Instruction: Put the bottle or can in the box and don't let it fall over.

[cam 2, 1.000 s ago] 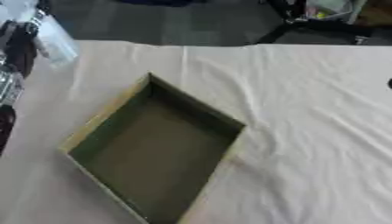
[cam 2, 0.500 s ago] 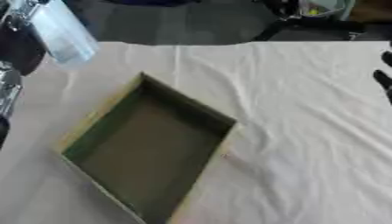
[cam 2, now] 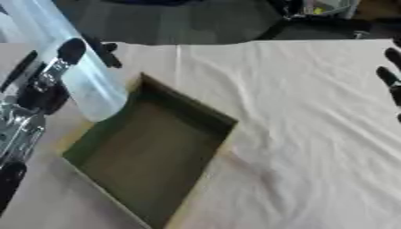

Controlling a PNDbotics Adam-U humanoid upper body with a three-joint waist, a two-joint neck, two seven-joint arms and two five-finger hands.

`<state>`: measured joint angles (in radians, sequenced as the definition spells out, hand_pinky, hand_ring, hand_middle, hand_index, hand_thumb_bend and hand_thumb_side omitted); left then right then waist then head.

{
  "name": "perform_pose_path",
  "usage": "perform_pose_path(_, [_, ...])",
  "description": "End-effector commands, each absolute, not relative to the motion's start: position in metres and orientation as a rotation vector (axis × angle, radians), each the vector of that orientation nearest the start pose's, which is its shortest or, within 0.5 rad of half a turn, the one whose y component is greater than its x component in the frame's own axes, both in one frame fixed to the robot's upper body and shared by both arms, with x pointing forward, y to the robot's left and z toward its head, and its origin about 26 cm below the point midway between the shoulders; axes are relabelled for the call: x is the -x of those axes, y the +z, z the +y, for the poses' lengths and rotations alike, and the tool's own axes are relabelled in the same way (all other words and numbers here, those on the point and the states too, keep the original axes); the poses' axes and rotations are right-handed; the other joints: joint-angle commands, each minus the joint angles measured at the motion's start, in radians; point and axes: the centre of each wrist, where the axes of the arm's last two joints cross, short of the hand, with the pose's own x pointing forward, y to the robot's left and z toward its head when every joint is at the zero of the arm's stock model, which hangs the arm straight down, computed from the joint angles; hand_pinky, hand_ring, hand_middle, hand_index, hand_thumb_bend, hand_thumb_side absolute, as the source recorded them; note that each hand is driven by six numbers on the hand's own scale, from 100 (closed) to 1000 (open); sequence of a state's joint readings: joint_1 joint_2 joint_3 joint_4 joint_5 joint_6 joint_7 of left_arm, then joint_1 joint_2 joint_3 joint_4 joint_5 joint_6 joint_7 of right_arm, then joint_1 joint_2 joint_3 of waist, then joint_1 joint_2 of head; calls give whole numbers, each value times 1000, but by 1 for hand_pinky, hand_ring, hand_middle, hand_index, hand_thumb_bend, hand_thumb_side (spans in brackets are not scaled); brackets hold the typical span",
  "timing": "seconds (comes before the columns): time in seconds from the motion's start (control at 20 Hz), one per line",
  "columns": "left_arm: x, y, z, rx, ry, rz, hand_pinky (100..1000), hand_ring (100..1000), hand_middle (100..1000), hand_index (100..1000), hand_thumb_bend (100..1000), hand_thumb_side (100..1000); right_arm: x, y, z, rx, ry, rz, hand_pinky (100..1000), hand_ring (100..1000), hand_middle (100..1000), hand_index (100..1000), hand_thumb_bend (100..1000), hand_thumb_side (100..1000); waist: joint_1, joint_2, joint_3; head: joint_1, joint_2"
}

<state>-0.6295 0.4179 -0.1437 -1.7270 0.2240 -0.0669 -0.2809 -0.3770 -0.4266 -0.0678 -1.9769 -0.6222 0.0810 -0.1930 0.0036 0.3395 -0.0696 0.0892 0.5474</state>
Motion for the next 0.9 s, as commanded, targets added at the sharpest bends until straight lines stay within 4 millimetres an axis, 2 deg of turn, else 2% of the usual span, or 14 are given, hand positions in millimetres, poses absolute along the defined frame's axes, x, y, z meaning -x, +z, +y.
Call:
perform_pose_path(0.05, [-363, 240, 222, 232, -896, -2247, 981, 611, 437, 163, 100, 672, -302, 246, -289, -289, -64, -2223, 1000, 1000, 889, 1000, 100, 531, 2, -28, -1, -3, 6])
perform_pose_path(0.35, [-371, 221, 223, 167, -963, -2219, 981, 629, 457, 173, 100, 672, -302, 246, -290, -292, -71, -2223, 1000, 1000, 889, 1000, 100, 531, 4, -34, 0, -2, 15])
perform_pose_path(0.7, [-380, 204, 224, 120, -955, -2198, 987, 664, 502, 204, 100, 672, -302, 247, -290, -294, -74, -2224, 1000, 1000, 889, 1000, 100, 530, 4, -37, 0, 0, 19])
perform_pose_path(0.85, [-381, 202, 223, 118, -952, -2205, 1000, 714, 570, 279, 100, 672, -302, 246, -290, -292, -74, -2224, 1000, 1000, 889, 1000, 100, 530, 3, -38, 0, 2, 12])
perform_pose_path(0.9, [-381, 203, 222, 118, -962, -2208, 1000, 797, 682, 396, 100, 672, -302, 246, -290, -292, -75, -2224, 1000, 1000, 889, 1000, 100, 530, 3, -38, 0, 6, 3])
